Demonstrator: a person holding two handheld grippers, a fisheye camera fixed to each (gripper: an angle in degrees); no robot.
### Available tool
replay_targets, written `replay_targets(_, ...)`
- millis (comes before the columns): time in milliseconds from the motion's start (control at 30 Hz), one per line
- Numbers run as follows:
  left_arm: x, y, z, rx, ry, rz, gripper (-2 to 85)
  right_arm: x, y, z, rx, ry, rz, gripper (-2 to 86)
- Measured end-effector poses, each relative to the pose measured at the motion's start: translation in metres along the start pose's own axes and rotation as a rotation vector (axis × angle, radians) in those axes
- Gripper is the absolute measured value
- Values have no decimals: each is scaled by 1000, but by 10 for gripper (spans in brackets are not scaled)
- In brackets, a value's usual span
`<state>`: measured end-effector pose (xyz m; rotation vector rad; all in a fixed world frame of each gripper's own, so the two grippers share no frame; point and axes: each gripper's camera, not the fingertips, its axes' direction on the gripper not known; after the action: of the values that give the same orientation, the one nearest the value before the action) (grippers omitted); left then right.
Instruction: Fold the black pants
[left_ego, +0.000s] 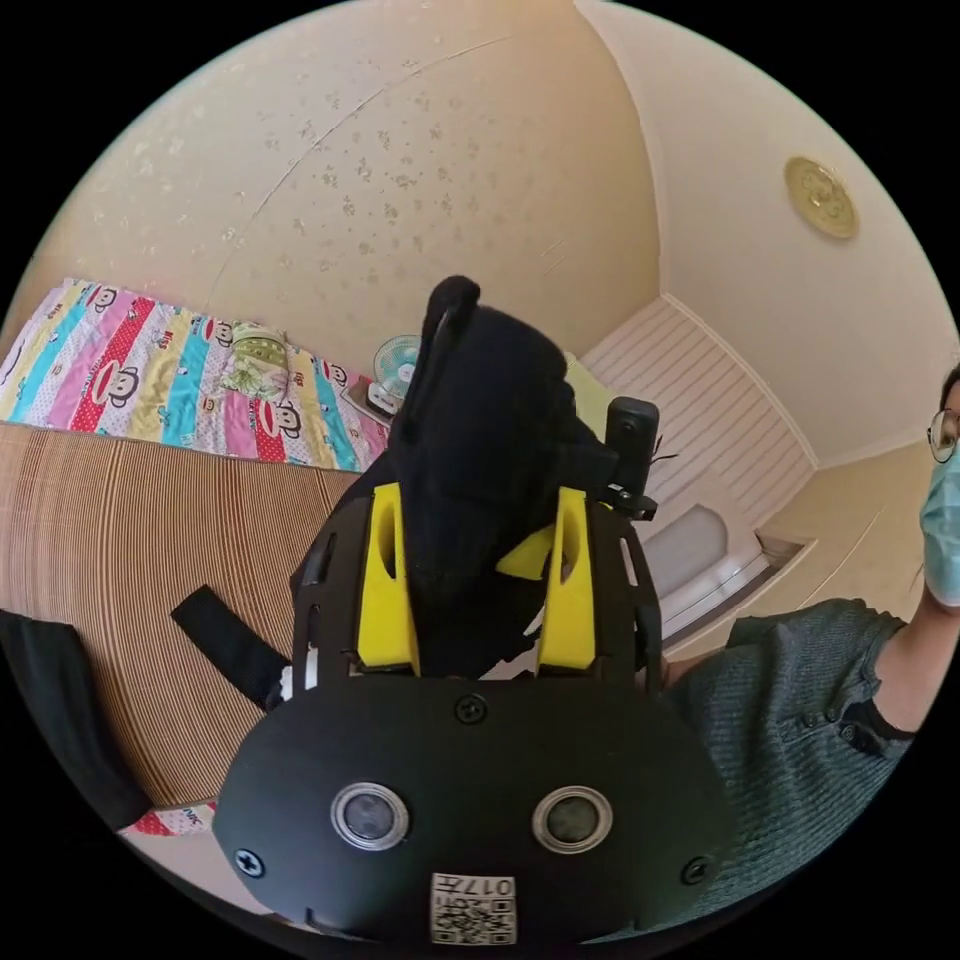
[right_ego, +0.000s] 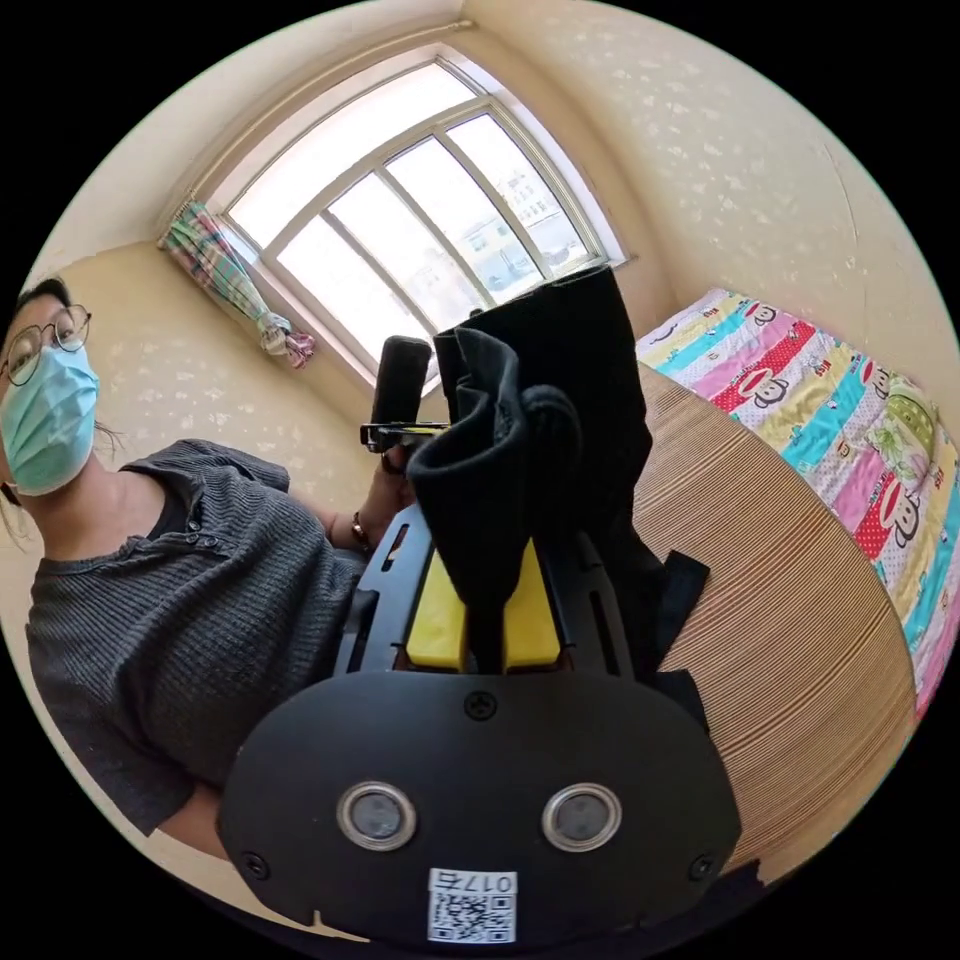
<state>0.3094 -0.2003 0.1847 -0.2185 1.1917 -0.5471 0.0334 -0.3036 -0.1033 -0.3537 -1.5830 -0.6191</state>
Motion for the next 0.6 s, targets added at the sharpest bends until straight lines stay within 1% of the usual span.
replay_targets(67,-5,-2,-6,-5,53,19,168,-1,17,-16,71,-35,24,55)
replay_targets(100,-7,-2,-13,7,62,30,147,-1,21,-22,89,-38,33,56)
replay_targets(133,-8,-1,-19,21,42,27,137,-1,31,-34,129,-31,60,56)
replay_targets(167,-10,1,-35,66,-4,25,92,-2,41,-47,168,-3,99,56)
replay_targets(200,-14,1,-53,104,-27,32,65,-3,46,-53,184,12,117,57)
replay_targets(267,-17,-3,-73,122,-22,53,57,-13,60,-77,224,47,134,57)
replay_targets(333,-6,-14,-82,80,9,148,53,-32,60,-91,241,58,102,57)
replay_targets(400,37,-36,-91,40,15,310,51,-63,51,-108,251,101,44,57)
replay_targets(433,51,-42,-95,43,23,358,50,-88,43,-122,253,139,-6,56)
replay_targets(500,107,-72,-124,84,103,524,50,-133,29,-143,249,200,-111,56)
replay_targets(567,147,-96,-150,132,147,623,50,-196,9,-173,267,285,-241,55)
replay_targets(600,174,-112,-166,165,150,674,49,-211,4,-180,270,305,-263,55)
